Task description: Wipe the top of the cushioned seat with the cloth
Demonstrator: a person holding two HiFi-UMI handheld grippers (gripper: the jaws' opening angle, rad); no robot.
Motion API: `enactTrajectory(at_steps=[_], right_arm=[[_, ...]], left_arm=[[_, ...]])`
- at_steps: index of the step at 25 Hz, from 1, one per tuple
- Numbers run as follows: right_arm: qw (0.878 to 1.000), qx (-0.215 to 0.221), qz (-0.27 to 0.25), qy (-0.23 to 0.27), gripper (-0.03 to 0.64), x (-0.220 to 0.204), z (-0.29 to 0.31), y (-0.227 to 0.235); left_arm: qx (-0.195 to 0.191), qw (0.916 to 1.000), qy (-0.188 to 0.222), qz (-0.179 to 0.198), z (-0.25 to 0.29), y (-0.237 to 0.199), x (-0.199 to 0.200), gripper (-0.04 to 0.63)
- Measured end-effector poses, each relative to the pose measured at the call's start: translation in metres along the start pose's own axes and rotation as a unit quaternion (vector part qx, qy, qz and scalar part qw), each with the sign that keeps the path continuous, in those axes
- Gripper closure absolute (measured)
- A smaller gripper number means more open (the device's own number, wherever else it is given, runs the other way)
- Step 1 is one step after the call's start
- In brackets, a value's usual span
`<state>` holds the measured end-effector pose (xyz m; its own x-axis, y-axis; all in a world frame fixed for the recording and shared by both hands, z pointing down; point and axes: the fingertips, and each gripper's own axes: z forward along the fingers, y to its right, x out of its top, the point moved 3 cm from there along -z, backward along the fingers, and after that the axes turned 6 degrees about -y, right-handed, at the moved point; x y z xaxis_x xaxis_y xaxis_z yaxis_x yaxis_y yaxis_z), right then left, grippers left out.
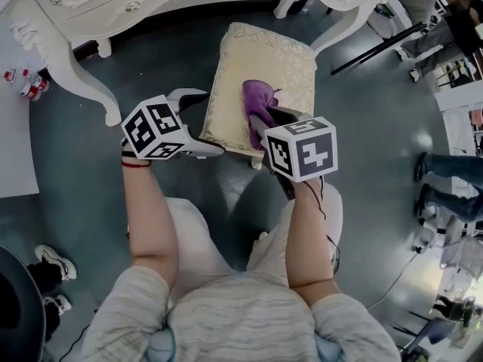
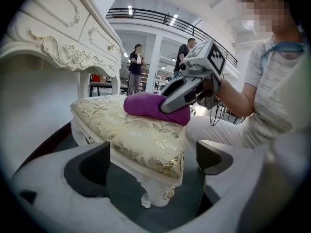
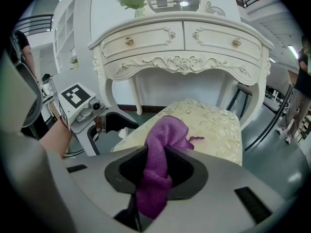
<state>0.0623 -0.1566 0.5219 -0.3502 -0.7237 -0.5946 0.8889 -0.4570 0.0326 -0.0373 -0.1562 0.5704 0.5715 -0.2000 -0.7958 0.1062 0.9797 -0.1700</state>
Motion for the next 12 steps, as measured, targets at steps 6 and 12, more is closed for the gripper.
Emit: enactTrajectory(at_steps=[6,12], right_arm=[[1.000,0.021,-0.018,0.005,0.518,0.015,0.012,-0.025],[0.999,0.041,-0.034,0.010,0.518,0.023,0.020,-0.043]], left_arm=[[0.000,1.0000,-0.004,-0.005,-0.001,-0.001,-0.004,0.049],[0.002,1.0000,0.000,-0.007,-0.004,-0.003,-0.004,0.049]])
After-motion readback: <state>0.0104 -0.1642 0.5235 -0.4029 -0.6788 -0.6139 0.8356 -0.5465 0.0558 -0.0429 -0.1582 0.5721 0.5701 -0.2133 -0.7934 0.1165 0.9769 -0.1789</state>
